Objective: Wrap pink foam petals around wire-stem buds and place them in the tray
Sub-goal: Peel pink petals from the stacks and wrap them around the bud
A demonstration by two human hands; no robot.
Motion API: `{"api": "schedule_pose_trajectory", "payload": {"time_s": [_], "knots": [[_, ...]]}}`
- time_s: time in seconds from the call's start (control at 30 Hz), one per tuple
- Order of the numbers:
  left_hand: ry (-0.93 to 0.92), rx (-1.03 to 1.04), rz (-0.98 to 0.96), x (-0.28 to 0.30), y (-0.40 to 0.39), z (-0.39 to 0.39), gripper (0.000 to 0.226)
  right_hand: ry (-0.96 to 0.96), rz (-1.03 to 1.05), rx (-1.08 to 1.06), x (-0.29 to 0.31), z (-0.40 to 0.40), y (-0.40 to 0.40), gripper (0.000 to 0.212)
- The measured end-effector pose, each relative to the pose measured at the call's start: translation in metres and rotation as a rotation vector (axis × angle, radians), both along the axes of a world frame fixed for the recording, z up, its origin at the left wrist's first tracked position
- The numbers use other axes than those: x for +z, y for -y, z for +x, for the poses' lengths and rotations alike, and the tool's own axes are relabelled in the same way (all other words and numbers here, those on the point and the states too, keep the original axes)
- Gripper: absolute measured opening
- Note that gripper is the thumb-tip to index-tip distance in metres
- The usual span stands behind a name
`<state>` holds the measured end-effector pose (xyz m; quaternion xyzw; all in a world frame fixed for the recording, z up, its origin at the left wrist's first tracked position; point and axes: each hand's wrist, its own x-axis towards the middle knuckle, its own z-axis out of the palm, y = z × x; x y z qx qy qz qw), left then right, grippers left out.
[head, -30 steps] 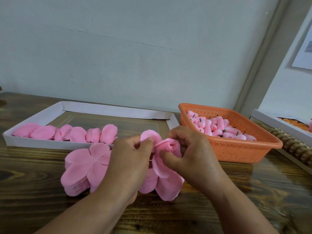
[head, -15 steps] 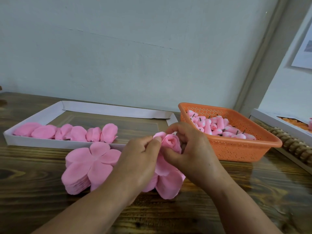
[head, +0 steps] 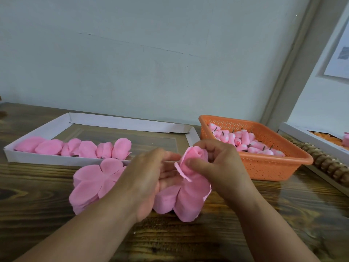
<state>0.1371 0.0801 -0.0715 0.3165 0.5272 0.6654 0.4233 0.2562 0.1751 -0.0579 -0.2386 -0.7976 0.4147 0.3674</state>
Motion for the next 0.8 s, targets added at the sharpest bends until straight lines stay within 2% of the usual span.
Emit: {"api": "schedule_pose_trajectory", "payload": {"time_s": [0.1,0.17,0.33,0.53,0.73,0.8], "knots": [[0.021,-0.071,0.011,-0.0015,-0.0002,-0.0019,0.028,-0.053,-0.146,-0.021,-0.0038,0.0006,-0.0075,0.007],[-0.068,-0.114,0.015,-0.0014,0.0012,-0.0006,0.024,-0.077,-0.196,-0.017,-0.0049,0.0012,-0.0098,0.007],[-0.268,-0.049,0.059,-0.0025,0.0022,0.0005,0.020,-0.101,-0.273,0.037,-0.0033,0.0025,-0.0098,0.009],[-0.408,-0.025,0.061,-0.0005,0.0023,-0.0041,0.008,-0.064,-0.245,0.065,-0.0026,0.0038,-0.0089,0.016],[-0.403,-0.028,0.036,0.0032,0.0047,-0.0064,0.012,-0.007,-0.230,0.183,-0.0001,0.0065,-0.0057,0.007],[-0.396,-0.035,0.022,0.0027,0.0043,-0.0061,0.012,0.018,-0.217,0.202,0.0010,0.0079,-0.0063,0.012]]}}
